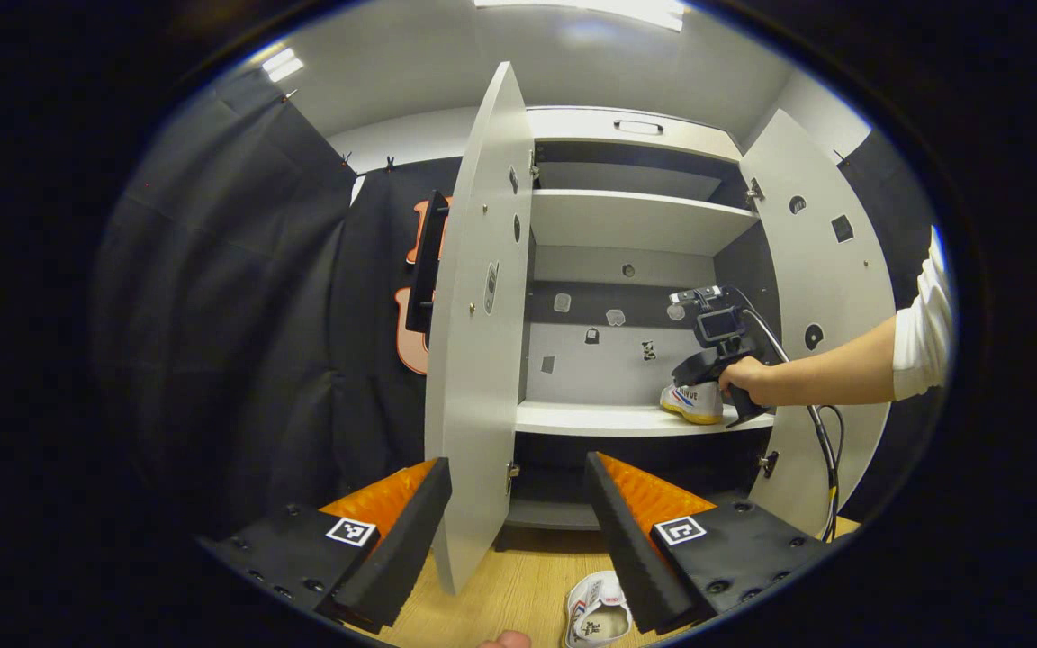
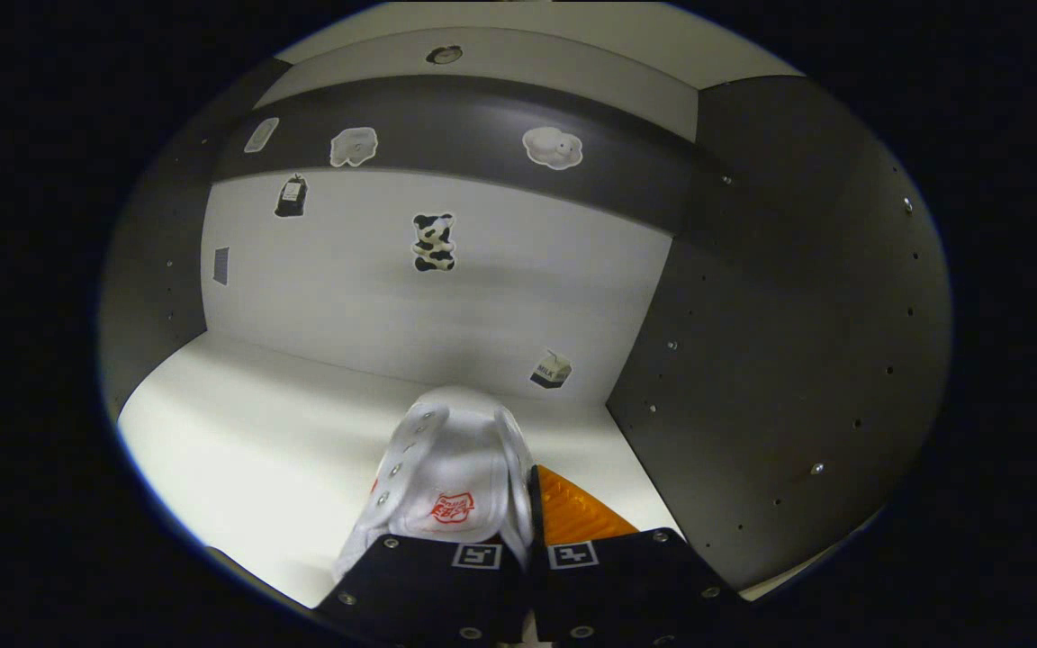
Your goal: Grab one shoe with the right hand and put it into the shoe cabinet, grab the other shoe with the left hand and put it into the shoe cabinet; then close the right door with the right hand and the left door with the left hand.
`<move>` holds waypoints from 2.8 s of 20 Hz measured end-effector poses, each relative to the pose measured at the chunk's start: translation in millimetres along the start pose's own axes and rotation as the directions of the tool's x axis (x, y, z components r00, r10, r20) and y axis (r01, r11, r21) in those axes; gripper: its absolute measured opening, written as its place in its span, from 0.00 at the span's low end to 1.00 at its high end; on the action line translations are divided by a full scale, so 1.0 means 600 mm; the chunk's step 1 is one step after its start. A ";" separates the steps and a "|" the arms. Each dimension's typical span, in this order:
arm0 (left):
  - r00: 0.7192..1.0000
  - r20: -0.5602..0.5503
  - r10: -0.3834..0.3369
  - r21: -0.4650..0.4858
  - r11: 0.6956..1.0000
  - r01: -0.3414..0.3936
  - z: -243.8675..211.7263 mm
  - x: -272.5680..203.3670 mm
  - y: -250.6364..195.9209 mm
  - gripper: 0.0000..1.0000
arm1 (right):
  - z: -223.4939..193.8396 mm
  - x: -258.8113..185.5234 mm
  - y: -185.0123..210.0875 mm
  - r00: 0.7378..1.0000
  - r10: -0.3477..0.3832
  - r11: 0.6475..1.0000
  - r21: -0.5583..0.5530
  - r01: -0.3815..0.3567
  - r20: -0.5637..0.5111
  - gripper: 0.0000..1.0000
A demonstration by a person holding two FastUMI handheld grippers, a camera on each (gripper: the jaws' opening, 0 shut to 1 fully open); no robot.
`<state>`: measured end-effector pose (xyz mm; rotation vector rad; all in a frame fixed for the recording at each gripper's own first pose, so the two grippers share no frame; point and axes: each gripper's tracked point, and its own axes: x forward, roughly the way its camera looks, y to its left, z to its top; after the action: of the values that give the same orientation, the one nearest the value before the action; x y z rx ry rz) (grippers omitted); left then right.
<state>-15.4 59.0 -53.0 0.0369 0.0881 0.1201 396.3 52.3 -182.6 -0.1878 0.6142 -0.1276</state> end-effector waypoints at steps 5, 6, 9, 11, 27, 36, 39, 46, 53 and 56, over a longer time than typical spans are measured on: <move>1.000 0.001 -0.027 0.002 1.000 0.027 0.000 0.007 -0.014 0.96 | 0.026 -0.034 -0.014 0.997 0.017 0.996 -0.084 -0.011 0.073 0.51; 0.999 0.000 -0.037 0.000 0.999 0.037 -0.001 0.008 -0.020 0.96 | 0.032 -0.047 -0.022 0.996 0.016 0.994 -0.105 -0.006 0.091 0.64; 0.997 0.000 -0.072 -0.003 0.997 0.072 0.000 0.011 -0.041 0.96 | 0.016 -0.082 -0.028 0.995 0.056 0.995 -0.089 -0.049 0.078 0.81; 0.995 0.005 -0.099 -0.001 0.995 0.099 0.002 0.013 -0.058 0.96 | 0.004 -0.098 -0.032 0.994 0.080 0.995 -0.061 -0.075 0.080 0.82; 0.989 -0.050 -0.137 -0.036 0.990 0.136 -0.033 0.014 -0.076 0.96 | -0.025 -0.160 -0.011 0.963 0.271 0.959 0.079 -0.271 0.003 0.93; 0.987 -0.031 -0.160 -0.017 0.987 0.159 -0.016 0.027 -0.091 0.96 | 0.018 -0.394 -0.002 0.876 0.337 0.928 0.036 -0.371 0.346 0.93; 0.983 -0.030 -0.179 -0.026 0.984 0.178 -0.014 0.023 -0.103 0.96 | -0.024 -0.452 -0.014 0.863 0.325 0.935 0.006 -0.355 0.386 0.94; 0.976 -0.046 -0.211 -0.039 0.977 0.209 -0.031 0.011 -0.128 0.94 | -0.159 -0.553 -0.070 0.839 0.210 0.956 0.075 -0.285 0.502 0.94; 0.890 -0.319 -0.325 -0.082 0.945 0.316 -0.192 -0.018 -0.153 0.97 | -0.280 -0.611 -0.130 0.846 0.122 0.976 0.091 -0.197 0.519 0.94; 0.790 -0.496 -0.361 -0.129 0.930 0.344 -0.318 -0.037 -0.151 0.97 | -0.305 -0.619 -0.141 0.861 0.121 0.977 0.093 -0.191 0.494 0.94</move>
<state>-43.7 -27.5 -245.1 -0.0458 0.6298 -0.2517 -16.5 9.3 -103.3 -0.0286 0.1118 0.0372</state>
